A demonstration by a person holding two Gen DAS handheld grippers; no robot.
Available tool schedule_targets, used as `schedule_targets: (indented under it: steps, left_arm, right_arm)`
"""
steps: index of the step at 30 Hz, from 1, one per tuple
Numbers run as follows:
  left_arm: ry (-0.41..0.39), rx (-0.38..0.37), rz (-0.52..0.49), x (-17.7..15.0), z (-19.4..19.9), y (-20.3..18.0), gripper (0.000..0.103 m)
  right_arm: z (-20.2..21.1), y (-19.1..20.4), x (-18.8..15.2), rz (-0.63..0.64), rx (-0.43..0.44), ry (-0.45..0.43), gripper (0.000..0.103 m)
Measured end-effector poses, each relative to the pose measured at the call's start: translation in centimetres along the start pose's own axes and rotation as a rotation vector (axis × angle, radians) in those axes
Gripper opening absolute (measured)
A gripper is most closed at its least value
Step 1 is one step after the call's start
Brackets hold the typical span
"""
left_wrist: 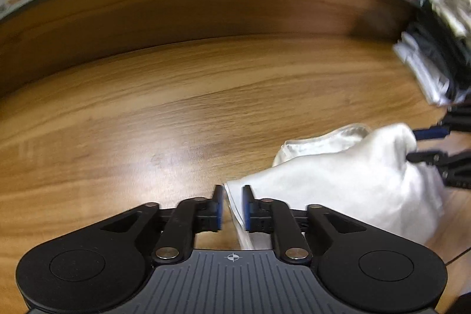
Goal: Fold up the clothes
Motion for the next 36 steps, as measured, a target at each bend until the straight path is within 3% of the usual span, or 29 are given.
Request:
schedule_targets:
  steps: [4, 6, 10, 15, 18, 20, 25, 32, 33, 35, 36]
  left_arm:
    - [-0.013, -0.027, 0.068, -1.4, 2.6, 0.8, 0.046]
    - [-0.007, -0.038, 0.111, -2.5, 3.7, 1.2, 0.048]
    - [0.008, -0.069, 0.188, -5.0, 5.7, 1.6, 0.064]
    - [0.01, -0.104, 0.236, -8.1, 8.0, 2.5, 0.076]
    - [0.024, -0.094, 0.247, -9.7, 8.4, 3.0, 0.082]
    - [0.037, -0.081, 0.254, -10.7, 8.5, 3.3, 0.084]
    - [0.043, -0.108, 0.302, -12.4, 8.5, 4.3, 0.092]
    - [0.016, -0.232, 0.402, -13.5, 8.2, 5.0, 0.096]
    - [0.016, -0.251, 0.416, -13.5, 7.9, 4.9, 0.097]
    - [0.02, -0.286, 0.442, -13.3, 7.2, 4.7, 0.099]
    - [0.022, -0.304, 0.455, -13.2, 6.8, 4.6, 0.099]
  right_arm:
    - [3.5, 1.3, -0.3, -0.018, 0.03, -0.028, 0.044]
    - [4.3, 2.3, -0.1, -0.022, 0.05, -0.03, 0.044]
    - [5.6, 5.1, -0.2, -0.019, 0.096, -0.033, 0.044]
    - [6.0, 10.0, -1.1, 0.019, 0.147, -0.031, 0.045]
    - [5.1, 13.6, -1.6, 0.058, 0.173, -0.021, 0.048]
    - [4.4, 16.0, -1.8, 0.107, 0.182, -0.021, 0.058]
    - [2.6, 18.6, -2.1, 0.187, 0.142, -0.018, 0.058]
    - [0.1, 22.3, -2.4, 0.3, 0.086, -0.014, 0.058]
    - [-0.2, 22.9, -2.5, 0.316, 0.077, -0.013, 0.056]
    - [-0.9, 23.9, -2.6, 0.346, 0.062, -0.013, 0.027]
    - [-0.5, 23.6, -2.5, 0.341, 0.057, -0.026, 0.019]
Point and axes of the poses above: each gripper's, at about its wrist camera, not at the fingertips, and z roughly against the way its jaws point, y to its left, x to its top, the point moved 3 cm from there along -z, roughly the way its jaws point, and after that the axes turned 13 degrees about -z, right-handed, at the moved point
